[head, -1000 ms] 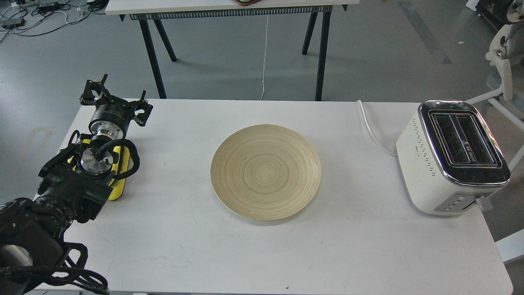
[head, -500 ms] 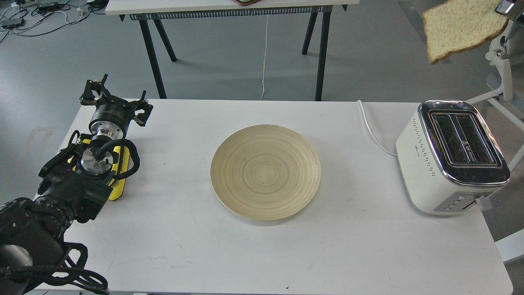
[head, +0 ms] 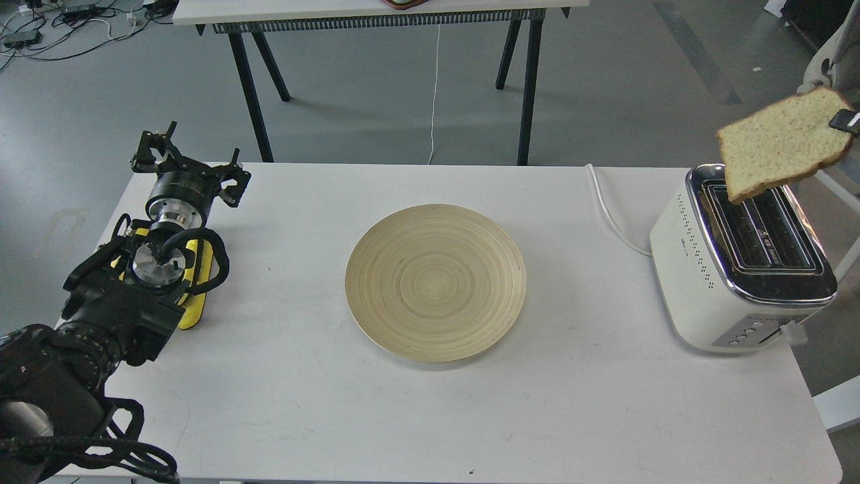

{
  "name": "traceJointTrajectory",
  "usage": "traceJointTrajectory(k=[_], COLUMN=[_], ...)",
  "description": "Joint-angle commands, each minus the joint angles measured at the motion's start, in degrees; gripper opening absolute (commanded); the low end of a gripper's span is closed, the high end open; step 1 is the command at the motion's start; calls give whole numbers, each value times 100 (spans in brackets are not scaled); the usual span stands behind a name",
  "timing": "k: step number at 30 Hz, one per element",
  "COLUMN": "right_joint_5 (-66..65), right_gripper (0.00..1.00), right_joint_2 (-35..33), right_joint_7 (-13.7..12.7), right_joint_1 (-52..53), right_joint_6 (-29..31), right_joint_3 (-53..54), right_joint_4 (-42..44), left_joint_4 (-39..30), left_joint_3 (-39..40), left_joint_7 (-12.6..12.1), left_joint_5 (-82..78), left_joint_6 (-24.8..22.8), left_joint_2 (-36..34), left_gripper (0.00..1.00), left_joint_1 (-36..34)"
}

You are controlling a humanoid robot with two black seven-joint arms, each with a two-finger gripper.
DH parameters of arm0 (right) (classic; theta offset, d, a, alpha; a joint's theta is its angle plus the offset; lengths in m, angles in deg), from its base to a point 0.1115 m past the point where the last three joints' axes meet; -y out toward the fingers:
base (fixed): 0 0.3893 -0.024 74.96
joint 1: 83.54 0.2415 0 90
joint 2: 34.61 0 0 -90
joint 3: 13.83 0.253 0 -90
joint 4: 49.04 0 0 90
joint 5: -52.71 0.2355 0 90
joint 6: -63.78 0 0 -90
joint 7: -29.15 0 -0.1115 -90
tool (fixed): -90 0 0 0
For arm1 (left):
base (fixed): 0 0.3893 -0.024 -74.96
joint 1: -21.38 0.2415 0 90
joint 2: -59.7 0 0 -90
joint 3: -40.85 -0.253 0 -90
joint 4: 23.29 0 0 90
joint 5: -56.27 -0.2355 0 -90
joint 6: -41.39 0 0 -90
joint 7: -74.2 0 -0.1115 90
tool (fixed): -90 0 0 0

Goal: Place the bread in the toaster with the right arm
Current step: 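Lower the bread slice into the toaster slot with the right gripper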

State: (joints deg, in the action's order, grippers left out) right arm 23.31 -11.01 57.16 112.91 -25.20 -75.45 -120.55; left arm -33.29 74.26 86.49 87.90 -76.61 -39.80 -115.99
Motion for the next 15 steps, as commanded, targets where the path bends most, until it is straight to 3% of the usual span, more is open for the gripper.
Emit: traceJointTrajectory(k=[1, 15], right_joint_5=[-214, -768], right_gripper=[0, 0], right_joint_2=[-162, -479], right_joint_7=[-1, -1], right_joint_1=[-1, -1], right_joint_6=[99, 170], right_joint_3=[-7, -7], right_joint_4=[-126, -126], left_joint_4=[-1, -1], left_joint_3=[0, 0], left_joint_7=[1, -8], left_joint_5=[1, 1], left_joint_6=[0, 0], left_joint_2=[0, 0], left_gripper=[100, 100], left_joint_1=[0, 0])
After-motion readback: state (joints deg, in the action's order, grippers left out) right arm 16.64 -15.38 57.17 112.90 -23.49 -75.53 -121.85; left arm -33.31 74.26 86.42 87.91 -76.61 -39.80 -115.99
